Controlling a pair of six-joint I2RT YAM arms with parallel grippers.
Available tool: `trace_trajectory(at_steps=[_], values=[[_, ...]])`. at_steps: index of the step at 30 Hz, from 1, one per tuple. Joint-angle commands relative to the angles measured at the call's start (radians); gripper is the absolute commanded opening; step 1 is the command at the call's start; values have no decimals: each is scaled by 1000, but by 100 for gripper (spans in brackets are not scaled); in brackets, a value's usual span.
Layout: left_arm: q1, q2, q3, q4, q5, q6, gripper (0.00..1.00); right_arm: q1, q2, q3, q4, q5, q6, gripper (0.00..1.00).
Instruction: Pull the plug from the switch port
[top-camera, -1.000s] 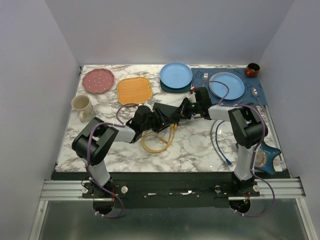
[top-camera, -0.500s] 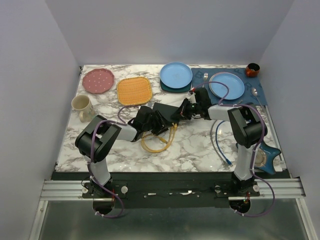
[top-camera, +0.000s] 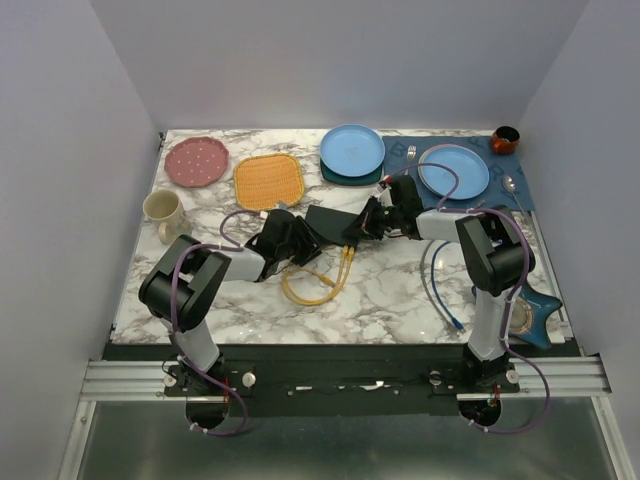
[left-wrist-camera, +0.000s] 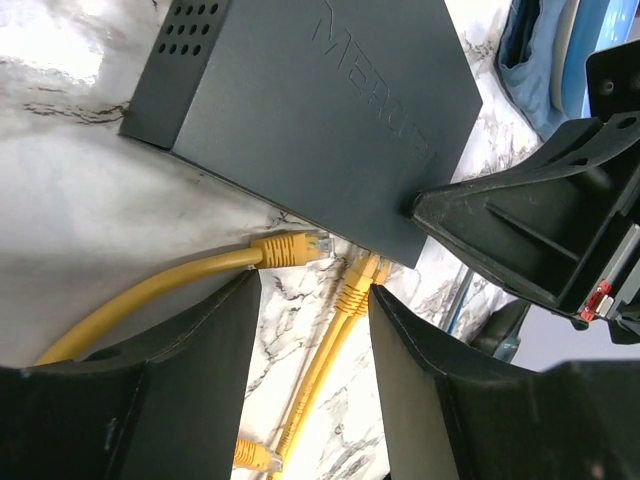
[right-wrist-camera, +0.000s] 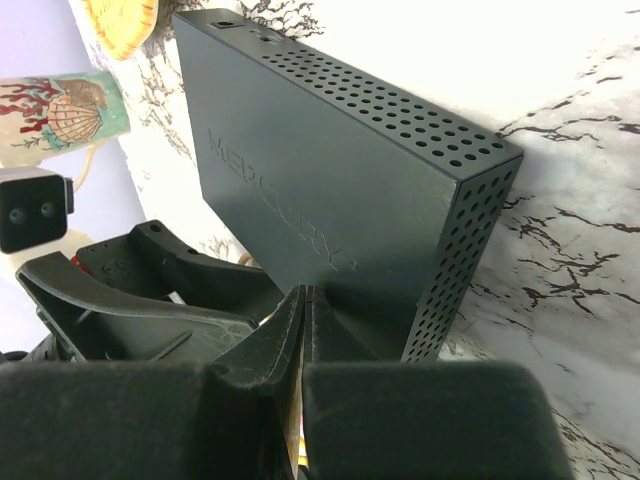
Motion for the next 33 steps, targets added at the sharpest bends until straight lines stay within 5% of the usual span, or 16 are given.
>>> trace_trajectory(at_steps=[1, 12, 33], values=[[-15, -24, -11, 15, -2, 42, 61, -4, 12, -7, -16, 28, -21, 10], [-84, 113, 19, 234, 144, -14, 61, -7, 13, -9, -19, 30, -15, 9], [-55, 256, -21, 446, 141, -208, 54, -5, 15, -22, -19, 28, -4, 9]])
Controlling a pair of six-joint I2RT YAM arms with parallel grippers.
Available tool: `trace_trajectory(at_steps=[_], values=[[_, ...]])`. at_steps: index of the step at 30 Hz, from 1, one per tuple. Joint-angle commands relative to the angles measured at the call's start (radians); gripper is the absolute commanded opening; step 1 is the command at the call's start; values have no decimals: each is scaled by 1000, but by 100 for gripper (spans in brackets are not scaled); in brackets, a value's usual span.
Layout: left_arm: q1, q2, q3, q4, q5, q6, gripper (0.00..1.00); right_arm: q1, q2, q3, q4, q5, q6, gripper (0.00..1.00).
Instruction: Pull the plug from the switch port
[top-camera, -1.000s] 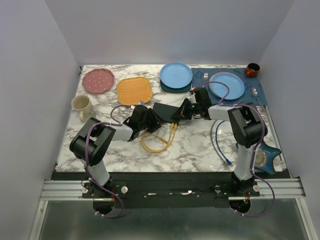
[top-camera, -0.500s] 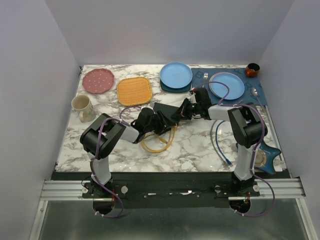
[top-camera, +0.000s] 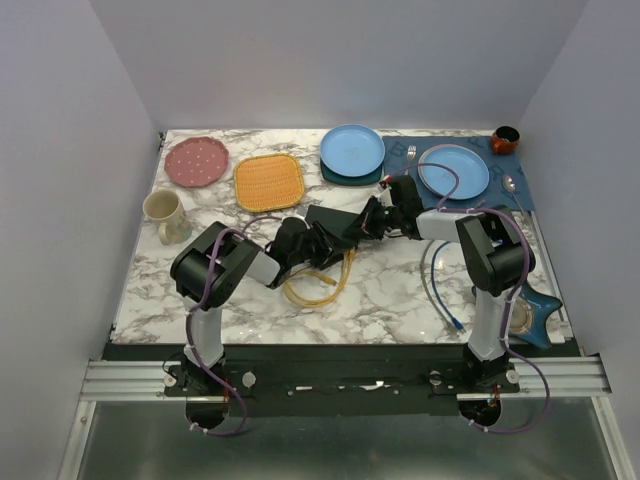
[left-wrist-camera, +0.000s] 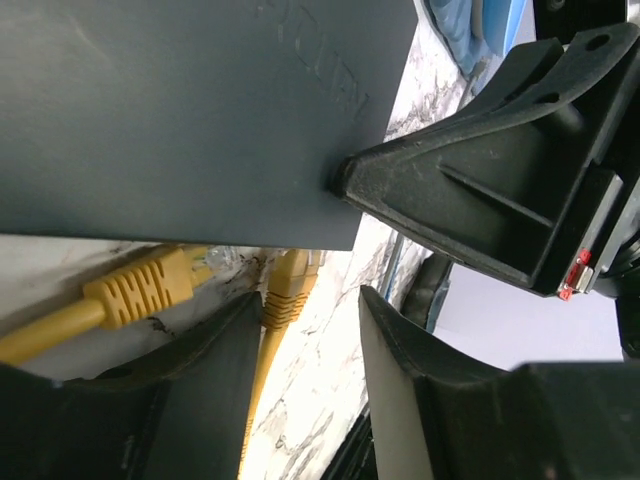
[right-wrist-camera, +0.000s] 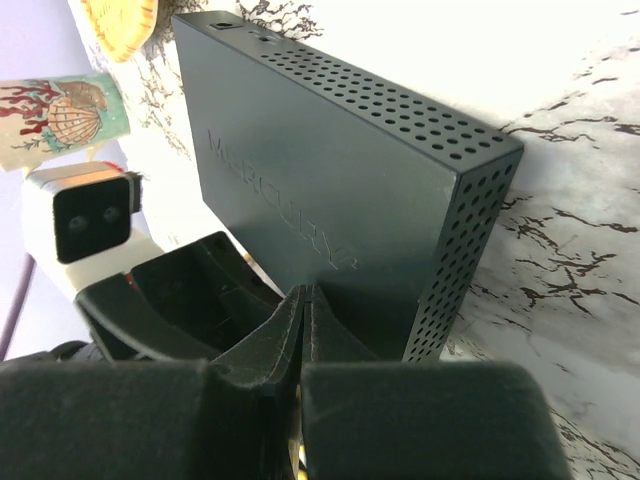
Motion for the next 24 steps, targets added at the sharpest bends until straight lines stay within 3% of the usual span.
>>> trace_trajectory(at_steps=[1, 13, 24], values=[[18, 54, -39, 91, 6, -78, 53, -4, 11, -23, -19, 30, -5, 9], [53, 106, -87, 177, 3, -139, 54, -4, 16, -23, -19, 30, -2, 9], [41, 80, -18, -5, -26, -50, 54, -4, 18, -18, -19, 27, -1, 9]])
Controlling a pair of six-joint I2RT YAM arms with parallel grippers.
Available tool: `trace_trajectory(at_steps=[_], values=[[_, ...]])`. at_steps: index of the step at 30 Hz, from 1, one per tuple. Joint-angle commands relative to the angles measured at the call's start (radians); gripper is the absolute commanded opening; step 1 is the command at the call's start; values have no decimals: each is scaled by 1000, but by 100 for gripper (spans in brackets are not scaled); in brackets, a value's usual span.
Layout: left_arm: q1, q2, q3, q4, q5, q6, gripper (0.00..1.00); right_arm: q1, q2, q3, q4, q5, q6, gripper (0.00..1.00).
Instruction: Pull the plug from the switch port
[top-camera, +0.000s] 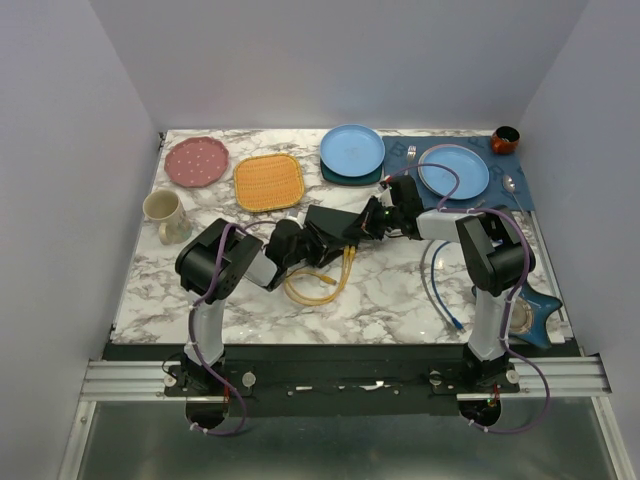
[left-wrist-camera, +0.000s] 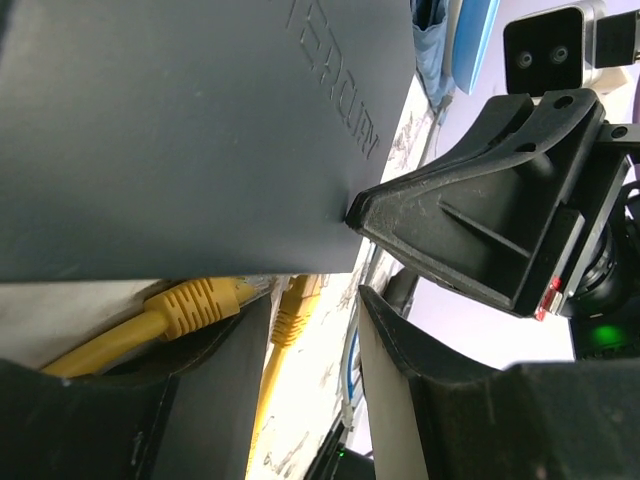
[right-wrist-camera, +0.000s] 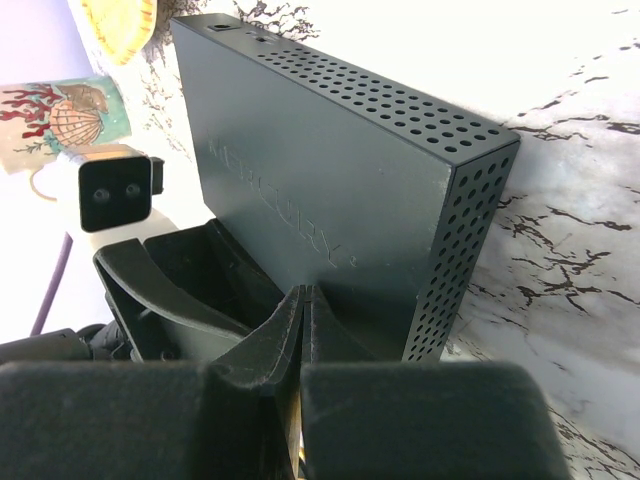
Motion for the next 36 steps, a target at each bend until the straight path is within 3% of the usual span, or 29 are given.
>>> trace_trajectory(at_steps=[1, 9, 14, 23, 36], values=[[-3, 7, 18, -176, -42, 64, 54, -4, 18, -16, -21, 26, -8, 9], [-3, 32, 46, -203, -40, 73, 52, -4, 24, -16, -21, 23, -10, 9], [-3, 41, 44, -184, -31, 72, 45, -5, 26, -15, -21, 23, -10, 9], [-3, 61, 28, -130, -7, 58, 45, -4, 29, -15, -19, 24, -8, 9], [-3, 40, 49, -237, -36, 78, 33, -4, 29, -15, -19, 21, -8, 9]])
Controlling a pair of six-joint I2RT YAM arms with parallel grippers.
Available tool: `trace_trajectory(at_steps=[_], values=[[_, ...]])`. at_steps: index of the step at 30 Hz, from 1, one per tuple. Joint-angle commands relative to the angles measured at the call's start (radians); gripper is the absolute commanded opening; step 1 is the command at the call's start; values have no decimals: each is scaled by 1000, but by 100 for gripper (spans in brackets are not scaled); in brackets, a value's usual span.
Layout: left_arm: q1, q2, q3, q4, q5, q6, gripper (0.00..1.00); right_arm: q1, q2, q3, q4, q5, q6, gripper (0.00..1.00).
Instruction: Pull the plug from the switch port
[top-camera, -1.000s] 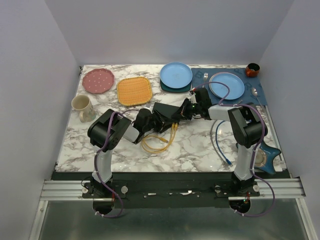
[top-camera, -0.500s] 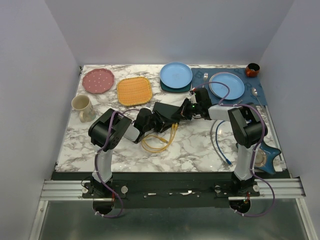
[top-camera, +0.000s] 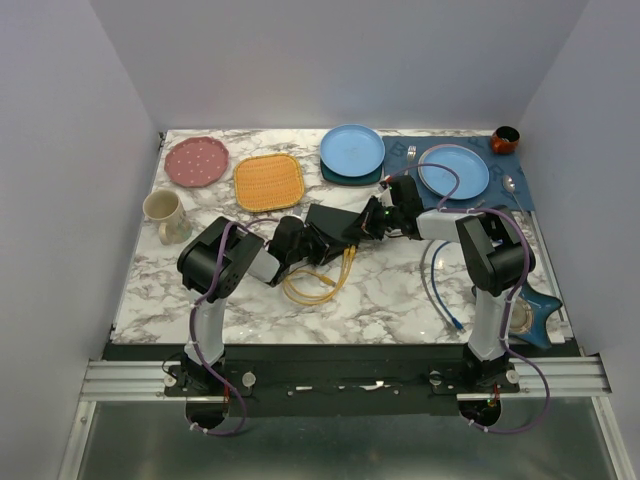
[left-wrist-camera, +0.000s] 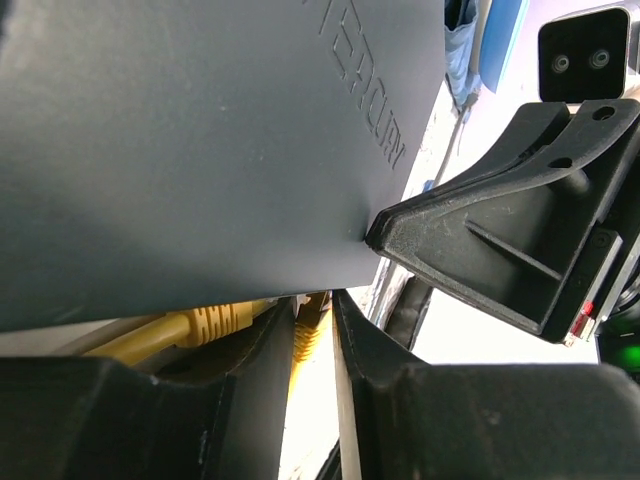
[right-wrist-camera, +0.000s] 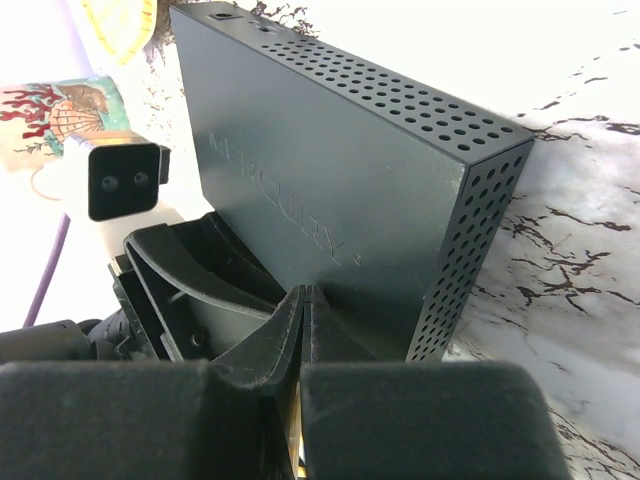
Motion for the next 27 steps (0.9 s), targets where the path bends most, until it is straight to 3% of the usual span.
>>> trace_trajectory(at_steps=[1, 6, 19, 27], values=[[0, 22, -4, -145, -51, 43, 32, -4, 28, -15, -19, 22, -8, 9], [0, 16, 6, -163, -54, 52, 26, -4, 26, -15, -19, 22, -11, 9], [5, 16, 3, -154, -48, 57, 0, -4, 22, -18, -19, 22, -14, 9], [11, 33, -15, -108, -28, 38, 0, -4, 14, -13, -21, 25, -16, 9]])
